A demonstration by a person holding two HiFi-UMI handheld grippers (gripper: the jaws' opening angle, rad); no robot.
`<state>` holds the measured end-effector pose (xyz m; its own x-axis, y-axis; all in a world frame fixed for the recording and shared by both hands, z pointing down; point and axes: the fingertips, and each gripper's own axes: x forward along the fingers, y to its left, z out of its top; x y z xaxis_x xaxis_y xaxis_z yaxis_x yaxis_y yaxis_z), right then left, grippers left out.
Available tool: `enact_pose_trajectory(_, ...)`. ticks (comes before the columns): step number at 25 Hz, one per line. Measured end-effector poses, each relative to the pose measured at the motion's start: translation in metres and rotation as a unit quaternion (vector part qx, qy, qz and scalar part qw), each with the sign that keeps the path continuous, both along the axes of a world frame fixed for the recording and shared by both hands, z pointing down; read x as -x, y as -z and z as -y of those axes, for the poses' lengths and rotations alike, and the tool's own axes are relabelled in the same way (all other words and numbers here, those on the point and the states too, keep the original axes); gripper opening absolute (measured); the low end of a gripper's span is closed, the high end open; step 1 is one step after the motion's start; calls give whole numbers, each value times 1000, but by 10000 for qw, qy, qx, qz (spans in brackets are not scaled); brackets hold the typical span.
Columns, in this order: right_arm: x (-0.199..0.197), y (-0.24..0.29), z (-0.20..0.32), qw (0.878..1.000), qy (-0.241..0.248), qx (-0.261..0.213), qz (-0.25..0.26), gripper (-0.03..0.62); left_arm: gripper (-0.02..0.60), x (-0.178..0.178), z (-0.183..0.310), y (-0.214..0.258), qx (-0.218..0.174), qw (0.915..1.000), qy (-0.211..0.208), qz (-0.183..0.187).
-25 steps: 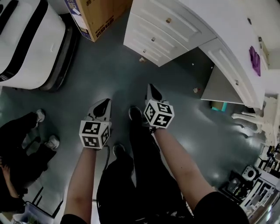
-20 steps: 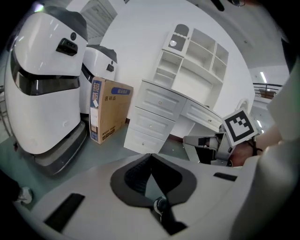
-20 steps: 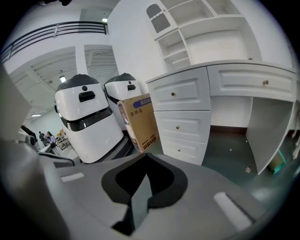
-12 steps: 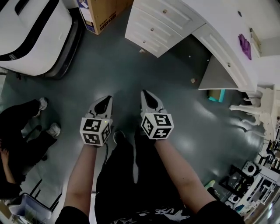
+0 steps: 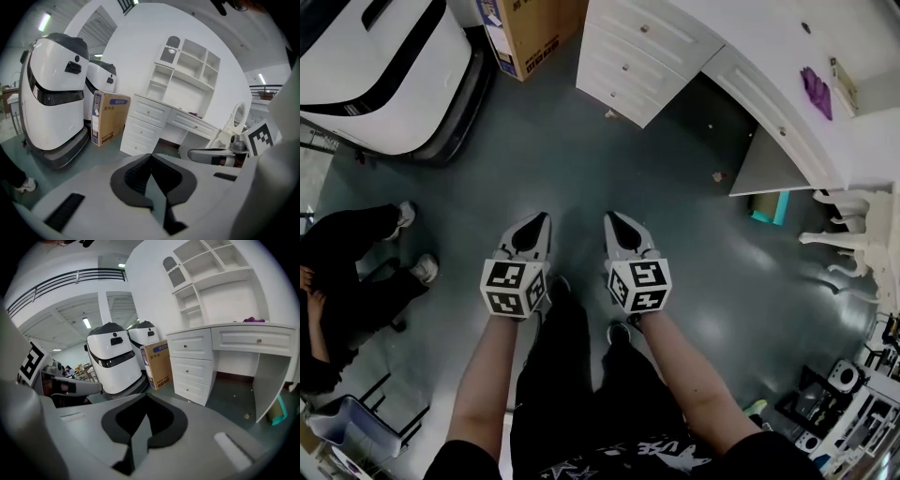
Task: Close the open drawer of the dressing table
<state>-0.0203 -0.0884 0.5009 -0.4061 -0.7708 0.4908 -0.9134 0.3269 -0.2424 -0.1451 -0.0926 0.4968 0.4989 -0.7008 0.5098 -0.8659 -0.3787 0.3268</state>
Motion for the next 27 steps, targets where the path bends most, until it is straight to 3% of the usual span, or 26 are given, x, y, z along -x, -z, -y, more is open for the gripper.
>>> enact_pose_trajectory(7, -38, 52, -44, 9988, 356, -337, 31, 3, 9, -46, -46, 54, -347, 9991, 224, -15)
enact_pose_trajectory(15, -99, 138, -107, 9952, 505, -787, 291, 3, 9, -106, -119, 135, -953, 9953, 148, 97)
enact_pose_trajectory(18, -123, 165, -136, 9919, 729, -1029, 158, 3, 9, -125, -153, 161, -1174, 9928, 200, 148)
enact_pose_trajectory(22, -147, 186, -168, 9854, 971, -1384, -214, 3, 9, -141, -189, 184, -1255, 9911, 432, 30)
enact_pose_trajectory(27, -153, 200, -199, 9824, 1157, -1458, -129, 3, 9, -150, -221, 205, -1270, 9889, 761, -146)
